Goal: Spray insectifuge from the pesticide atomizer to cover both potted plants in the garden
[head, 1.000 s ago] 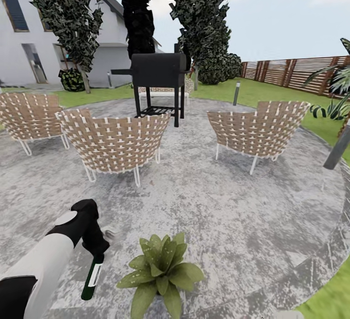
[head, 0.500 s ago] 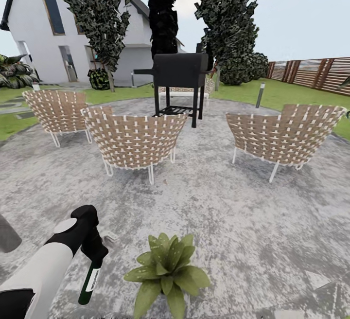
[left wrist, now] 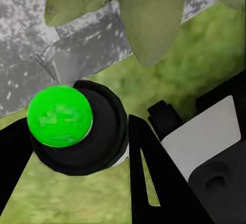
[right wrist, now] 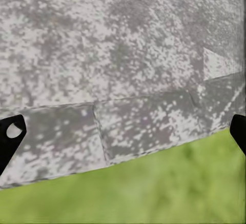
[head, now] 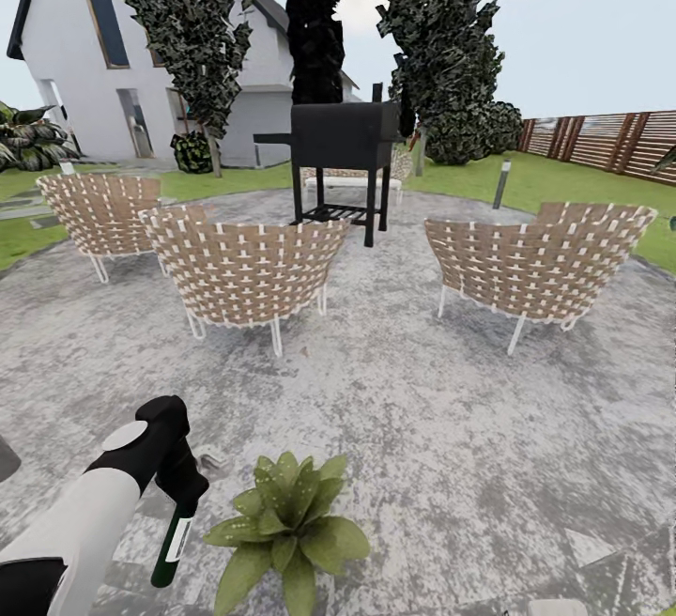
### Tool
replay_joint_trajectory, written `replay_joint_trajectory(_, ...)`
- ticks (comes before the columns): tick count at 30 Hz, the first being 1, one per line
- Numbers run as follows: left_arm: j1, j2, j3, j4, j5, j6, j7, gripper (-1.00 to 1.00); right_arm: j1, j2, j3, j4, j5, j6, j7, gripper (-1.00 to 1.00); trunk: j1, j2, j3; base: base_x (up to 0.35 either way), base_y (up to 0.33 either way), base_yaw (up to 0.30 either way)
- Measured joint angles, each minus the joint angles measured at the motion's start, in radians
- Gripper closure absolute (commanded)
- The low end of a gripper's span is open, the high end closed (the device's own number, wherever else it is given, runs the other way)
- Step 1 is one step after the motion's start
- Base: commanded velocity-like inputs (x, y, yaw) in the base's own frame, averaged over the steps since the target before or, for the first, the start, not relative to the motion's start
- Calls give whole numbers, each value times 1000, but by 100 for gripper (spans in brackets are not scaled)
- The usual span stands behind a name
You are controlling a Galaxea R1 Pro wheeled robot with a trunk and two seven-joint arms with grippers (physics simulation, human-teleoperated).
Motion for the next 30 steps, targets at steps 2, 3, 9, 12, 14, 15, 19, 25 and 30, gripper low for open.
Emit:
replay_joint_trajectory(2, 0, 0, 0, 0, 0, 0, 0, 100, 0, 0, 0, 0, 0, 0, 0, -100, 0, 0, 0, 155, -263, 0)
replay_joint_trajectory(3, 0, 0, 0, 0, 0, 0, 0, 100, 0, 0, 0, 0, 0, 0, 0, -100, 0, 0, 0, 149, -261, 6)
replay_joint_trajectory(9, 0, 6, 0, 0, 0, 0, 0, 100, 0, 0, 0, 0, 0, 0, 0, -100, 0, 0, 1, 32, -264, 213)
replay_joint_trajectory(12, 0, 9, 0, -4, 0, 0, 0, 100, 0, 0, 0, 0, 0, 0, 0, -100, 1, 0, 2, -195, -217, 268)
replay_joint_trajectory(14, 0, 10, 0, -5, 0, 0, 0, 100, 0, 0, 0, 1, 0, 0, 0, -100, 1, 0, 3, -254, -184, 269)
replay_joint_trajectory(15, 0, 11, 0, -5, 0, 0, 1, 100, 0, 0, 0, 1, 0, 0, 0, -100, 1, 0, 4, -267, -175, 270)
replay_joint_trajectory(19, 1, 13, 2, -4, 0, 0, 41, 100, 0, 0, 0, 2, 0, 0, 0, -100, 1, 0, 5, -273, -168, 270)
replay_joint_trajectory(25, 14, 18, 6, -3, 14, 1, 125, 100, 0, 0, 0, 2, -1, 1, 0, -100, 1, 0, 7, -279, -140, 197)
replay_joint_trajectory(30, 14, 16, 6, -4, 14, 1, 130, 100, 0, 0, 0, 2, -3, 1, 1, -100, 0, 0, 7, -121, -55, 13)
